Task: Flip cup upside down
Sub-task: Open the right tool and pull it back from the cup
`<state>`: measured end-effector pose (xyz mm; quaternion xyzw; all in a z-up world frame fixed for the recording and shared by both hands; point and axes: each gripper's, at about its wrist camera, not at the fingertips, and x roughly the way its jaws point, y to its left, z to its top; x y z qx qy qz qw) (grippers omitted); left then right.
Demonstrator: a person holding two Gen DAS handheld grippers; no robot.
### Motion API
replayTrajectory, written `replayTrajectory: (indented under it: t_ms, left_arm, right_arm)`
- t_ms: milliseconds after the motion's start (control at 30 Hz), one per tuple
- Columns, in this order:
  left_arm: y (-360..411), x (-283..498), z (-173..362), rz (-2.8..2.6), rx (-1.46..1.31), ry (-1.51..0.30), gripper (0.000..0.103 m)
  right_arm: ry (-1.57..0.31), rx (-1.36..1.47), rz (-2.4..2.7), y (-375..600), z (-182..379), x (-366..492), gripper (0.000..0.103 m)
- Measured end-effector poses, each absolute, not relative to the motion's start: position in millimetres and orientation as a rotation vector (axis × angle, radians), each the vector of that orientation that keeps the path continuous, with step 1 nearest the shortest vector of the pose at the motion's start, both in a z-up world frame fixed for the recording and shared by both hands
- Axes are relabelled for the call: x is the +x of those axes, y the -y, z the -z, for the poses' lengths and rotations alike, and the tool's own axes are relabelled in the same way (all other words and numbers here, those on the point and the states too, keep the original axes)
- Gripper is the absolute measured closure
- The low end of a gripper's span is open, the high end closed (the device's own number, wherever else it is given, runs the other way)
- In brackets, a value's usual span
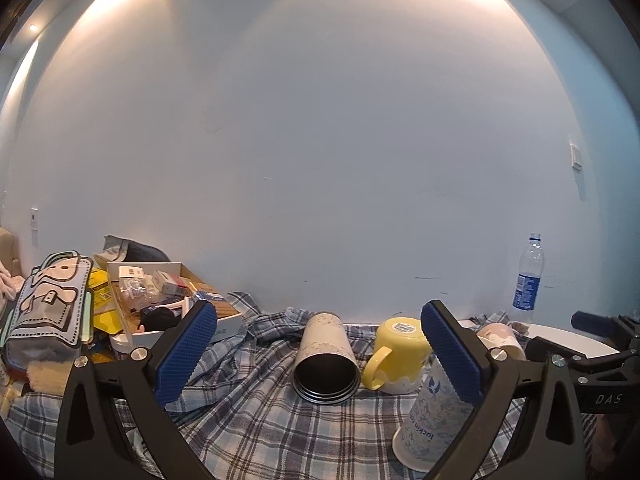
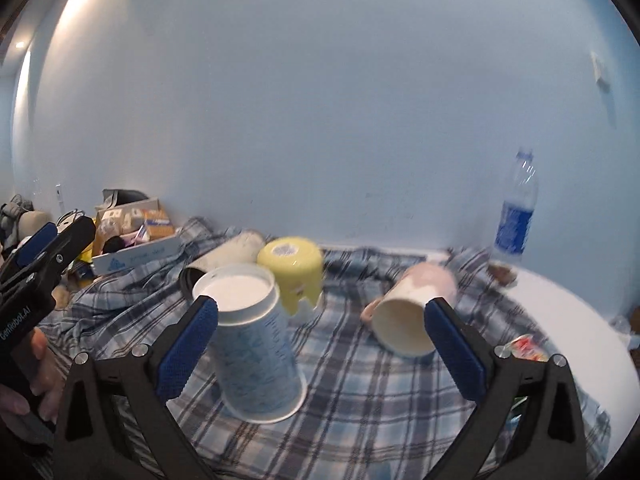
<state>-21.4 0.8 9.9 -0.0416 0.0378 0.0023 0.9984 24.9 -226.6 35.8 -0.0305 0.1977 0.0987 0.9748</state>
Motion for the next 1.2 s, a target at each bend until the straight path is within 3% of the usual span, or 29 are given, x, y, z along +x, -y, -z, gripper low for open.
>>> replayTrajectory:
  t_ms: [633, 1200]
  left_arm:
    - [17.8, -18.7, -8.7, 0.113, -0.031, -0.101, 0.0]
    - [17.2, -18.7, -7.8, 0.109, -0.027, -0.096, 0.0]
  right_arm:
    - [-0.282, 0.009, -0.199, 251.3, -32.6, 2.8, 0.0]
    - [-0.288, 0.015, -0.197, 252.7, -32.6, 4.1, 0.0]
